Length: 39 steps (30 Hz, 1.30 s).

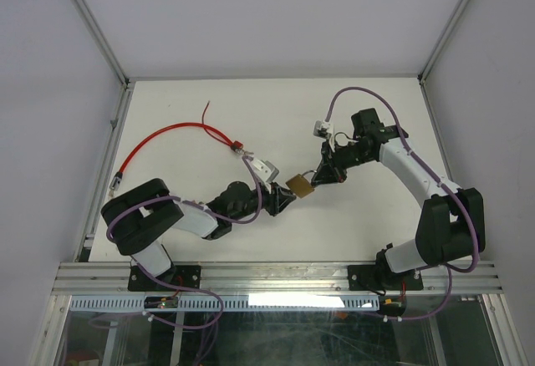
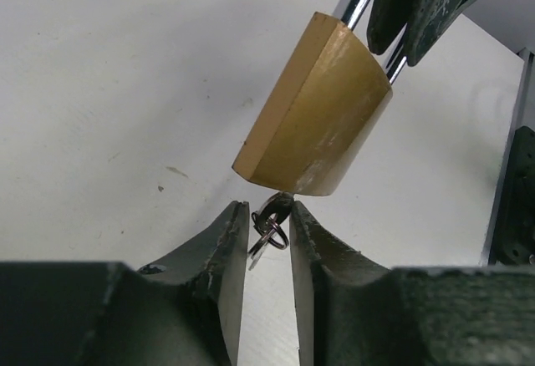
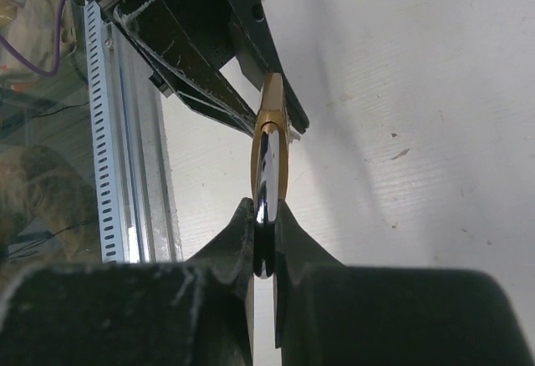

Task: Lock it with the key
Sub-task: Lock the lock.

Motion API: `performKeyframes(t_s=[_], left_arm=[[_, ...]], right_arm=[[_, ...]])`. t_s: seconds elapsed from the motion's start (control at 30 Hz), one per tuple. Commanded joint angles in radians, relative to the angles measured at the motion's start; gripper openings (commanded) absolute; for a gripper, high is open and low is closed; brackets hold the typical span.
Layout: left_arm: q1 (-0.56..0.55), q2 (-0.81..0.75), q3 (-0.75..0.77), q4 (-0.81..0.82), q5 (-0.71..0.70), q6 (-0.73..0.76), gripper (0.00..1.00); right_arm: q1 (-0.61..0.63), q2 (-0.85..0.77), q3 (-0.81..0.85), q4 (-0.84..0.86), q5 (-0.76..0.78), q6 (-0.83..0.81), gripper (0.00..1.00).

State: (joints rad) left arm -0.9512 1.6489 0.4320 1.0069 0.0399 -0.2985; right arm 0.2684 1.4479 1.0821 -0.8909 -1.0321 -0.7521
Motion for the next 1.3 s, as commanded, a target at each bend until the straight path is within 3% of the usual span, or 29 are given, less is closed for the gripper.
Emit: performKeyframes(t_s=[0.0,0.17,0.3,0.53,0.73,0.93,1.13,1.27], left_arm=[[-0.008,-0.033,0.035,-0.043,-0.008,0.04,0.21],[-0.008,-0.056,0.018,-0.046,0.003,0.073,0.0],[0.024,-0.097,-0.038,-0.032,-0.002,0.096,0.0],[0.22,-0.083,-0.145,0.043,0.26,-0.041,0.0],[0.236,-0.151,-0.177,0.037,0.291,-0.062,0.0],[0.234,-0.317,-0.163,-0.08,0.279,-0.068,0.0],[0.233,-0.445,-0.205,-0.095,0.269,-0.106,0.0],[0.235,-0.502,-0.224,-0.102,0.274,-0.123,0.0]], right_arm=[[-0.006,-0.061,0.013,0.014,-0.112,0.014,0.0],[-0.006,-0.06,0.014,0.014,-0.109,0.013,0.0],[-0.007,-0.066,0.013,0.018,-0.103,0.016,0.0],[-0.036,-0.109,0.0,0.042,-0.122,0.02,0.0],[-0.053,-0.121,-0.015,0.09,-0.108,0.066,0.0],[-0.103,-0.138,-0.075,0.319,0.013,0.324,0.0],[-0.215,-0.128,-0.16,0.59,0.129,0.603,0.0],[-0.292,-0.056,-0.156,0.691,0.148,0.702,0.0]])
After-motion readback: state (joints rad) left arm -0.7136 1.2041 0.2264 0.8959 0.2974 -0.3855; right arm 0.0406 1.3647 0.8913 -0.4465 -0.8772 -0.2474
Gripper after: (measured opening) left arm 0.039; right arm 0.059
